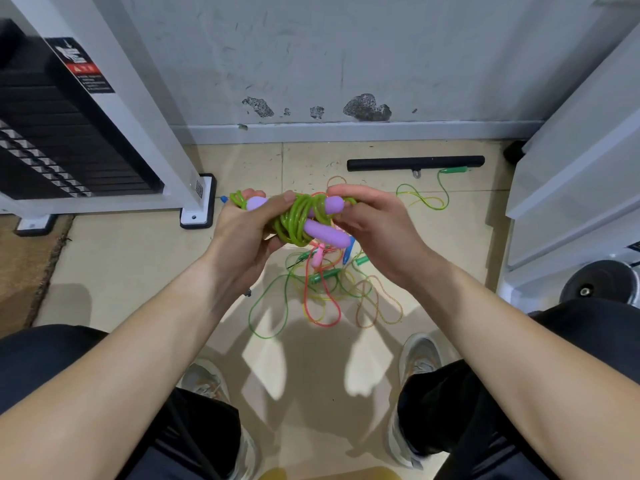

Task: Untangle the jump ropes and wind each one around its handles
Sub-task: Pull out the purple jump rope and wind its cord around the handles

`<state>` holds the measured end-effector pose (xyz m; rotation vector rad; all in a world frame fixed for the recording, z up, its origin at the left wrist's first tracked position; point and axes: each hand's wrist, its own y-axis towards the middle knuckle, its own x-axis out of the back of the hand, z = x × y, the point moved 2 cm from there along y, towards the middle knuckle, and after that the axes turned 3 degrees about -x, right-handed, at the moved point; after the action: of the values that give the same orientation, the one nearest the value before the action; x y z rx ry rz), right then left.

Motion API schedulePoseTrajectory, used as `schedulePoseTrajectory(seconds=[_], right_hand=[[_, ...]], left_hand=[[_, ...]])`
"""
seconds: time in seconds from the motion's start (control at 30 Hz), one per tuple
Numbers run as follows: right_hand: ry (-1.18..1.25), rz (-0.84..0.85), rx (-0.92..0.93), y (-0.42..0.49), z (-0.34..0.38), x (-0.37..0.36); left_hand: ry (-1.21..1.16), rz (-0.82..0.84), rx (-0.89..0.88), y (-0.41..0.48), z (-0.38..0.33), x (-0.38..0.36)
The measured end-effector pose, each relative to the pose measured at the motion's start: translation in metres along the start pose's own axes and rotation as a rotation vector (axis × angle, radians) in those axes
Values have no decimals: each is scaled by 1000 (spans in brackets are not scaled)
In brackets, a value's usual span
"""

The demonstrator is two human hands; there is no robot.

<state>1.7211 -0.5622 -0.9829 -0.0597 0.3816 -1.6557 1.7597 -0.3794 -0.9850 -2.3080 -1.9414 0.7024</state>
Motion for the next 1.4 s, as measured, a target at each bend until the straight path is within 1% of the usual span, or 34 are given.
schedulePoseTrajectory(seconds=[0.1, 0.23, 0.3, 0.43, 0.5, 0.6, 0.67, 0.77, 0.87, 0.97, 1.03, 1.13, 1.23, 1.33, 1.4], right_hand=[[-180, 52, 53, -4, -4, -8], [-282, 36, 52, -3, -7, -9], [-327, 22, 42, -2, -6, -6], [-336, 23, 38, -4, -10, -6], [-354, 17, 34, -6, -14, -9], [-343, -48, 29, -7, -14, -4], [-344, -64, 27, -5, -12, -3], [-372, -79, -22, -3, -17, -7], [-388, -85, -57, -3, -24, -11], [-426, -134, 31, -2, -26, -15], [-476, -194, 76, 1, -30, -17], [-534, -229, 24, 1, -34, -18], [-520, -238, 35, 2, -35, -15], [-590, -277, 99, -4, -20, -8], [-671, -256, 126, -7, -10, -4]], left_hand=[[-32, -74, -25, 4, 1, 5], [19, -138, -37, 2, 4, 6], [55, -137, -51, -3, 5, 1], [213, -81, -142, -14, 2, -16], [284, -12, -144, -18, -2, -21], [379, 38, -135, -17, -8, -22], [373, 30, -134, -13, -6, -20], [314, -52, -160, -10, -5, -19], [325, -64, -183, -7, -2, -18], [307, -72, -208, -6, -3, -19], [300, -76, -224, -5, -3, -19], [330, -74, -236, -4, -1, -20], [338, -111, -246, -1, 0, -16], [390, -70, -263, 4, -2, -10], [383, -25, -267, 3, -4, -9]])
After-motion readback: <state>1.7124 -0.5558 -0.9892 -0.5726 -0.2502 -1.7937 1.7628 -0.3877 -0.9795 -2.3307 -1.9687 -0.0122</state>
